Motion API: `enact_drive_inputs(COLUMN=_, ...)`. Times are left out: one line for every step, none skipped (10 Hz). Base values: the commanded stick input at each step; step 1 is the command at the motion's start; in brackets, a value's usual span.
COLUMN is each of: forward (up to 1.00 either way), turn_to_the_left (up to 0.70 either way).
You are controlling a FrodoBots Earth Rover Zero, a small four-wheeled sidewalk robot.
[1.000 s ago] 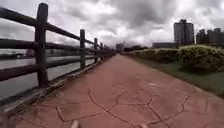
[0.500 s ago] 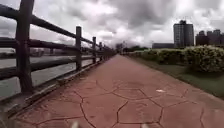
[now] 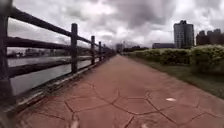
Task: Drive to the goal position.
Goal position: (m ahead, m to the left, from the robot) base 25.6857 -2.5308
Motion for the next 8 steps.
enact_drive_inputs(forward=0.70, turn_to_the_left=0.00)
enact_drive_inputs(forward=0.70, turn_to_the_left=0.00)
enact_drive_inputs(forward=0.70, turn_to_the_left=0.00)
enact_drive_inputs(forward=0.70, turn_to_the_left=0.00)
enact_drive_inputs(forward=0.70, turn_to_the_left=0.00)
enact_drive_inputs(forward=0.70, turn_to_the_left=0.00)
enact_drive_inputs(forward=0.70, turn_to_the_left=0.00)
enact_drive_inputs(forward=0.70, turn_to_the_left=0.00)
